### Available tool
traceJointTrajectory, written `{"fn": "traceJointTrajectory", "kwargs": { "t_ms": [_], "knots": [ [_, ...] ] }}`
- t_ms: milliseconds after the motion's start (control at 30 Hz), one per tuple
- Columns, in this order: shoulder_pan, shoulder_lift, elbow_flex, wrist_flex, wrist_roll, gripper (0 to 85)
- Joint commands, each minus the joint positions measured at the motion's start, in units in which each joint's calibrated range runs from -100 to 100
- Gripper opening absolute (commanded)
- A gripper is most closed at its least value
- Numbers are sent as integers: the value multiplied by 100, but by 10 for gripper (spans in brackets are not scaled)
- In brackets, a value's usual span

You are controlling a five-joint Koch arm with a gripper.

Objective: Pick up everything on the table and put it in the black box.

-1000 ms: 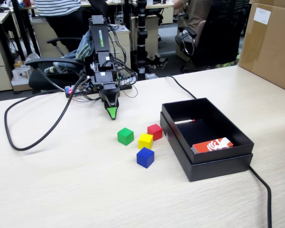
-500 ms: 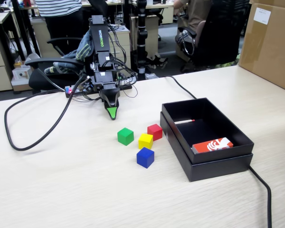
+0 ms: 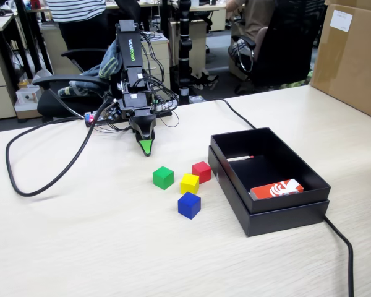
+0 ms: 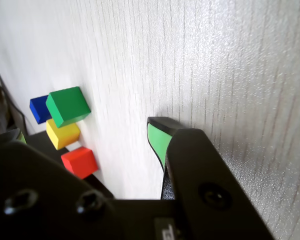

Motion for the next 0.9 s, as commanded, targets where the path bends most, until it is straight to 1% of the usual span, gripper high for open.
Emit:
{"fn": "traceJointTrajectory", "kwargs": {
  "t_ms": [0,133,200,600,700,800,867],
  "knots": [
    [-10,0,-148,-203,5,488],
    [-10,0,-148,-203,10,488],
    [-10,0,-148,-203,10,472],
    [24,126,33,-281,-20,473],
    [103,115,414,-981,24,472],
    [151,218,1202,-1957,220,472],
    [176,677,2009,-2492,278,472]
  ]
}}
